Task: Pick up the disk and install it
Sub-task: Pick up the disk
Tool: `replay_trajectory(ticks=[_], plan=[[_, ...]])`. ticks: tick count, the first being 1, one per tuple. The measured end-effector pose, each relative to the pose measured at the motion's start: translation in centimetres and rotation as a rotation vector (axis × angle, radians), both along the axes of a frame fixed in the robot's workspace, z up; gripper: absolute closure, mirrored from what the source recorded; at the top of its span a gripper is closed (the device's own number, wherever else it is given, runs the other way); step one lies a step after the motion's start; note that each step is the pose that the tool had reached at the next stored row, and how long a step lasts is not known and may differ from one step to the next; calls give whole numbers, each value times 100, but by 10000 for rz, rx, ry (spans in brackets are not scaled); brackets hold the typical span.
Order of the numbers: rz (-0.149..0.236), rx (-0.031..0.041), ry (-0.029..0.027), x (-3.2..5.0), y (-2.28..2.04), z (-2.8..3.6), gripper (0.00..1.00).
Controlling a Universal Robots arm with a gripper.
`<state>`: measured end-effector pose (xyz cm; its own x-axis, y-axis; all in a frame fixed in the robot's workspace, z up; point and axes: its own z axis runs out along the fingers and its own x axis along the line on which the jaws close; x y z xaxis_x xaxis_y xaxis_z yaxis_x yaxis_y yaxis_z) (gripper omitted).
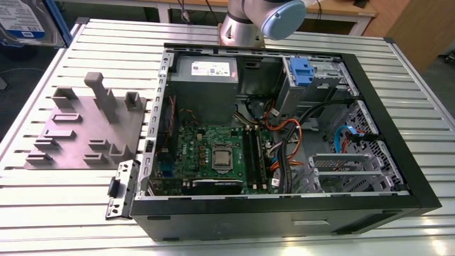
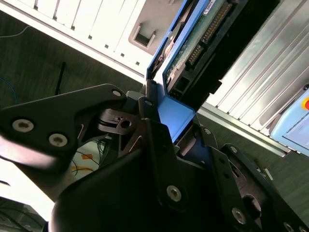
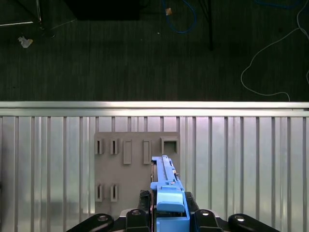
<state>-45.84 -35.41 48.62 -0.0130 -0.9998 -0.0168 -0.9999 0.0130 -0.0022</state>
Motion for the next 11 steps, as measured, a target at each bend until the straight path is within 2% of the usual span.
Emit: replay_trajectory(ticks=[6, 11], plan=[[0, 0, 0, 0, 0, 91, 63], [0, 1, -1, 0, 0, 109, 63]])
